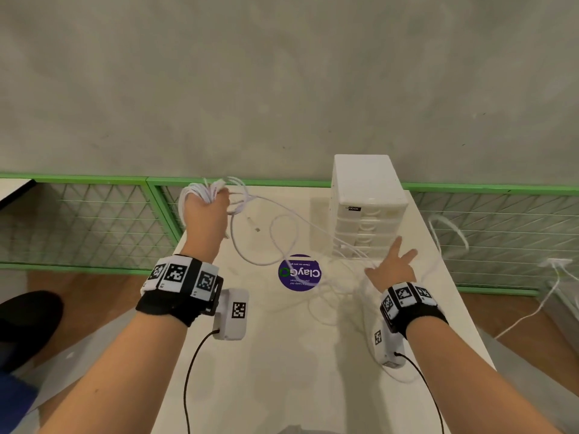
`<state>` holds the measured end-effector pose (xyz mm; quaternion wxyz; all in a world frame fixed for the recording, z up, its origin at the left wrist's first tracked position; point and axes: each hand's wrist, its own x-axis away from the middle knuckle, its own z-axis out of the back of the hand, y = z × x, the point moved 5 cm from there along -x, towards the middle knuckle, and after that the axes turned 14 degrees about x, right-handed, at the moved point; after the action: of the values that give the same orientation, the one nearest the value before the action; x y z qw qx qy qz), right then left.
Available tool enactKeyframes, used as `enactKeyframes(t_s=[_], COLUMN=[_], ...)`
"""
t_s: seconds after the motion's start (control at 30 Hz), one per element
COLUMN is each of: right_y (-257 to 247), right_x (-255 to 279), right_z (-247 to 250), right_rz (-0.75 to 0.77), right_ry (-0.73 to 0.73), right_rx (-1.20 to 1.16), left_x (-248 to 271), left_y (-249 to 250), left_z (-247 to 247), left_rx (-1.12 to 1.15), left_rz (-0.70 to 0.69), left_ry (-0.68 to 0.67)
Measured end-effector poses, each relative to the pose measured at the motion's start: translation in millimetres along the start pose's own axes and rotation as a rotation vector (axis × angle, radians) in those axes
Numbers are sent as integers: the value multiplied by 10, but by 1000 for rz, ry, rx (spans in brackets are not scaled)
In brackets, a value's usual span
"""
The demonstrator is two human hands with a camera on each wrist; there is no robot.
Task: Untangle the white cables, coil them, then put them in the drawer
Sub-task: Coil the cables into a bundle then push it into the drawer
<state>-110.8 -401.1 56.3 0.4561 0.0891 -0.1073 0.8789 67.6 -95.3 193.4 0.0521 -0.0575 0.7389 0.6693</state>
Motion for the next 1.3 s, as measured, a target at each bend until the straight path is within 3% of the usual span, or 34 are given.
enactKeyframes(t_s=[0.07,0.17,0.3,0.37,0.47,0.6,0.67,0.73,0.8,0.9,0.97,1.03,1.3], right_y=[104,10,-407,-610,-711,-684,-730,-808,-965,-1265,-1353,-1346,-1163], right_x=[-37,-13,218,320,332,399,501,623,722,893,950,920,699], right_z=[-75,-206,-203,-63,174,527,647,712,707,552,450,382,445], right_rz=[-34,155,344,437,366,186,221,321,486,757,817,805,639], right_ry=[-41,-120,-199,-171,-35,290,459,529,363,-99,-240,-246,8], right_rx=[5,28,-333,-399,-485,-600,-739,-934,-1050,-965,-942,-946,-974], left_x=[-52,-46,79,108,142,240,295,337,371,415,427,417,426], left_y=[16,-19,-98,-118,-86,-69,-88,-112,-137,-164,-172,-184,-273], left_z=[106,83,-94,-157,-238,-348,-392,-430,-459,-492,-496,-475,-424], left_rx=[31,35,36,70,88,111,132,140,136,127,113,108,55], left_rz=[-7,59,131,147,136,156,178,189,205,213,204,197,188], left_ry=[44,-21,-128,-182,-276,-381,-421,-447,-466,-492,-485,-452,-406])
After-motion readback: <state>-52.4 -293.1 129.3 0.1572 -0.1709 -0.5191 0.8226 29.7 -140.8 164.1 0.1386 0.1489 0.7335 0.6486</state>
